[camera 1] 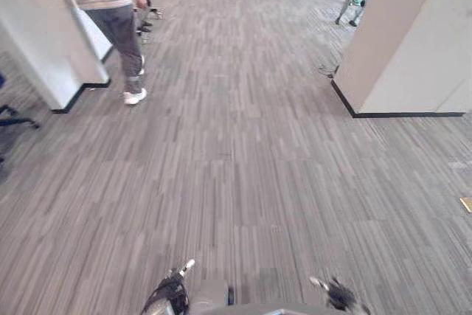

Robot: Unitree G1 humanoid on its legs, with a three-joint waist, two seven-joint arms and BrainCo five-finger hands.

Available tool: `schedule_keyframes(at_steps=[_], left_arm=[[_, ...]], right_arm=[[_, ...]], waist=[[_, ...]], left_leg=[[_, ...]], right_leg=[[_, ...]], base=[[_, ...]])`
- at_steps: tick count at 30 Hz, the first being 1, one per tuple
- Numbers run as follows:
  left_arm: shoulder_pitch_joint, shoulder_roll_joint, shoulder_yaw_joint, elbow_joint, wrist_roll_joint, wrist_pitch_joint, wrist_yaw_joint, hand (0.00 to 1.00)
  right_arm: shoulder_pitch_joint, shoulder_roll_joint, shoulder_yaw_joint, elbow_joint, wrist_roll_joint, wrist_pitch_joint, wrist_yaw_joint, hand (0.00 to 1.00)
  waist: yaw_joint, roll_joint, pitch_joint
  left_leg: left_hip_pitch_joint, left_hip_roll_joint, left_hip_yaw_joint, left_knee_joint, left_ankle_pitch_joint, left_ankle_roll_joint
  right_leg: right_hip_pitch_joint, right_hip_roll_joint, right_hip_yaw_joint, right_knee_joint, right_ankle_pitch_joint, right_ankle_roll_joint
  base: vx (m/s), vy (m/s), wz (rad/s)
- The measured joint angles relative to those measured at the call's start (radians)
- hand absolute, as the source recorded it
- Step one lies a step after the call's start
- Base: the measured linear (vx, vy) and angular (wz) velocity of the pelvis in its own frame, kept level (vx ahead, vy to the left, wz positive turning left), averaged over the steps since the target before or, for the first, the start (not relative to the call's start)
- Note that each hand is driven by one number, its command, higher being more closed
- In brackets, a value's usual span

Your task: Organize washtable

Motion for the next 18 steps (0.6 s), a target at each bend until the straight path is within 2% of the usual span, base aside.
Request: schedule_keyframes(at_steps=[1, 2, 3, 4, 5, 6, 7, 8, 9, 10, 11, 12, 13, 14, 15, 16, 17, 18], left_arm=[[0.01, -0.002, -0.02, 0.002, -0.012, -0.004, 0.006, 0.0], [0.019, -0.004, -0.036, -0.001, -0.017, -0.005, 0.01, 0.0], [0.023, -0.005, -0.043, -0.007, -0.016, -0.007, 0.013, 0.0], [0.04, -0.006, -0.041, 0.001, -0.016, -0.008, 0.015, 0.0], [0.045, 0.003, -0.031, 0.004, -0.017, -0.008, 0.019, 0.0], [0.045, 0.002, -0.013, 0.004, -0.017, -0.008, 0.023, 0.0], [0.045, 0.003, -0.011, 0.004, -0.025, -0.007, 0.026, 0.0], [0.044, 0.004, -0.012, 0.007, -0.045, -0.005, 0.031, 0.0], [0.043, 0.004, -0.016, 0.007, -0.051, -0.004, 0.034, 0.0], [0.041, 0.006, -0.016, 0.006, -0.053, -0.002, 0.035, 0.0], [0.036, 0.004, -0.025, 0.007, -0.051, 0.008, 0.033, 0.0], [0.034, 0.001, -0.033, 0.009, -0.048, 0.011, 0.031, 0.0], [0.032, -0.011, -0.036, 0.01, -0.034, 0.011, 0.018, 0.0], [0.029, -0.019, -0.035, 0.012, -0.033, 0.011, 0.014, 0.0], [0.021, -0.031, -0.033, 0.02, -0.033, 0.01, 0.012, 0.0], [0.018, -0.037, -0.026, 0.035, -0.033, 0.007, 0.007, 0.0], [0.018, -0.037, -0.014, 0.039, -0.033, 0.007, 0.003, 0.0], [0.022, -0.041, 0.022, 0.043, -0.032, 0.007, -0.003, 0.0]], right_arm=[[-0.026, 0.007, 0.025, 0.011, 0.006, -0.005, 0.0, 0.0], [-0.031, 0.016, 0.022, 0.012, 0.006, -0.007, 0.0, 0.0], [-0.028, 0.023, 0.022, 0.016, 0.006, -0.012, -0.001, 0.0], [-0.021, 0.036, 0.026, 0.03, 0.005, -0.012, -0.002, 0.0], [0.0, 0.055, 0.021, 0.038, 0.005, -0.013, -0.001, 0.0], [0.001, 0.06, 0.016, 0.044, 0.004, -0.013, -0.001, 0.0], [0.001, 0.061, 0.004, 0.049, 0.004, -0.013, -0.002, 0.0], [0.009, 0.066, -0.055, 0.052, 0.004, -0.011, -0.003, 0.0], [0.022, 0.067, -0.102, 0.052, 0.003, -0.01, -0.002, 0.0], [0.032, 0.065, -0.132, 0.03, 0.001, -0.01, -0.002, 0.0], [0.062, 0.062, -0.128, -0.011, -0.004, -0.004, -0.002, 0.0], [0.077, 0.058, -0.128, -0.032, -0.005, -0.002, -0.001, 0.0], [0.1, 0.054, -0.128, -0.064, -0.005, -0.003, -0.001, 0.0], [0.106, 0.055, -0.127, -0.076, -0.005, -0.003, 0.0, 0.0], [0.103, 0.053, -0.127, -0.087, -0.005, -0.003, -0.001, 0.0], [0.098, 0.055, -0.126, -0.092, -0.005, -0.002, -0.001, 0.0], [0.097, 0.056, -0.124, -0.091, -0.005, -0.002, -0.001, 0.0], [0.099, 0.059, -0.124, -0.088, -0.004, -0.002, -0.001, 0.0]], waist=[[0.005, 0.023, -0.005], [0.005, 0.039, -0.01], [0.007, 0.052, -0.01], [0.011, 0.048, -0.022], [0.006, 0.011, -0.049], [0.015, -0.004, -0.056], [0.018, -0.011, -0.054], [0.014, -0.016, -0.051], [0.003, -0.017, -0.045], [-0.009, -0.024, -0.032], [-0.019, -0.018, -0.029], [-0.021, -0.01, -0.032], [-0.025, 0.0, -0.039], [-0.027, 0.006, -0.045], [-0.031, 0.013, -0.044], [-0.034, 0.014, -0.041], [-0.035, 0.012, -0.041], [-0.035, 0.003, -0.045]], left_leg=[[-0.019, 0.005, -0.056, -0.259, 0.038, -0.039], [-0.022, 0.015, -0.077, -0.402, 0.066, -0.056], [-0.03, 0.028, -0.059, -0.438, 0.166, -0.083], [-0.028, 0.012, -0.013, -0.394, 0.224, -0.052], [-0.047, -0.029, 0.023, -0.337, 0.161, 0.016], [-0.042, -0.053, 0.048, -0.313, 0.113, 0.037], [-0.026, -0.068, 0.058, -0.311, 0.101, 0.058], [0.023, -0.099, 0.058, -0.321, 0.071, 0.086], [0.077, -0.124, 0.04, -0.34, 0.054, 0.101], [0.168, -0.155, 0.016, -0.365, 0.05, 0.107], [0.254, -0.168, -0.016, -0.391, 0.049, 0.108], [0.297, -0.167, -0.03, -0.412, 0.049, 0.108], [0.365, -0.158, -0.061, -0.461, 0.049, 0.108], [0.401, -0.149, -0.068, -0.485, 0.048, 0.11], [0.463, -0.125, -0.085, -0.53, 0.043, 0.115], [0.523, -0.096, -0.098, -0.579, 0.037, 0.105], [0.547, -0.083, -0.104, -0.593, 0.03, 0.093], [0.574, -0.073, -0.124, -0.599, 0.011, 0.069]], right_leg=[[0.043, -0.007, 0.018, -0.006, -0.052, 0.028], [0.069, -0.007, 0.023, -0.012, -0.086, 0.028], [0.116, -0.015, 0.039, -0.013, -0.132, 0.028], [0.15, -0.034, 0.052, -0.003, -0.157, 0.024], [0.134, -0.083, 0.065, 0.048, -0.163, 0.025], [0.081, -0.111, 0.086, 0.185, -0.16, 0.054], [0.05, -0.125, 0.096, 0.273, -0.145, 0.079], [-0.024, -0.138, 0.13, 0.473, -0.059, 0.176], [-0.073, -0.131, 0.159, 0.629, 0.049, 0.237], [-0.138, -0.135, 0.169, 0.843, 0.111, 0.26], [-0.197, -0.135, 0.145, 0.981, 0.1, 0.242], [-0.229, -0.138, 0.125, 1.019, 0.085, 0.222], [-0.299, -0.15, 0.079, 1.032, 0.049, 0.169], [-0.334, -0.16, 0.056, 1.009, 0.031, 0.144], [-0.385, -0.175, 0.003, 0.904, -0.007, 0.114], [-0.396, -0.18, -0.06, 0.717, -0.023, 0.11], [-0.396, -0.177, -0.089, 0.607, -0.021, 0.11], [-0.389, -0.16, -0.112, 0.384, 0.028, 0.12]], base=[[-0.24, 0.134, -0.78], [-0.04, 0.174, -0.37], [0.33, 0.131, -0.2], [0.72, 0.099, -0.1], [0.94, 0.074, -0.09], [0.86, 0.068, -0.07], [0.76, 0.101, -0.05], [0.59, 0.123, 0.21], [0.59, 0.136, 0.46], [0.45, 0.087, 0.67], [0.31, 0.05, 0.59], [0.17, 0.029, 0.57], [0.07, 0.032, 0.4], [0.01, 0.051, 0.46], [-0.08, 0.062, 0.42], [-0.09, 0.048, 0.38], [-0.14, 0.037, 0.35], [-0.09, -0.027, 0.42]])
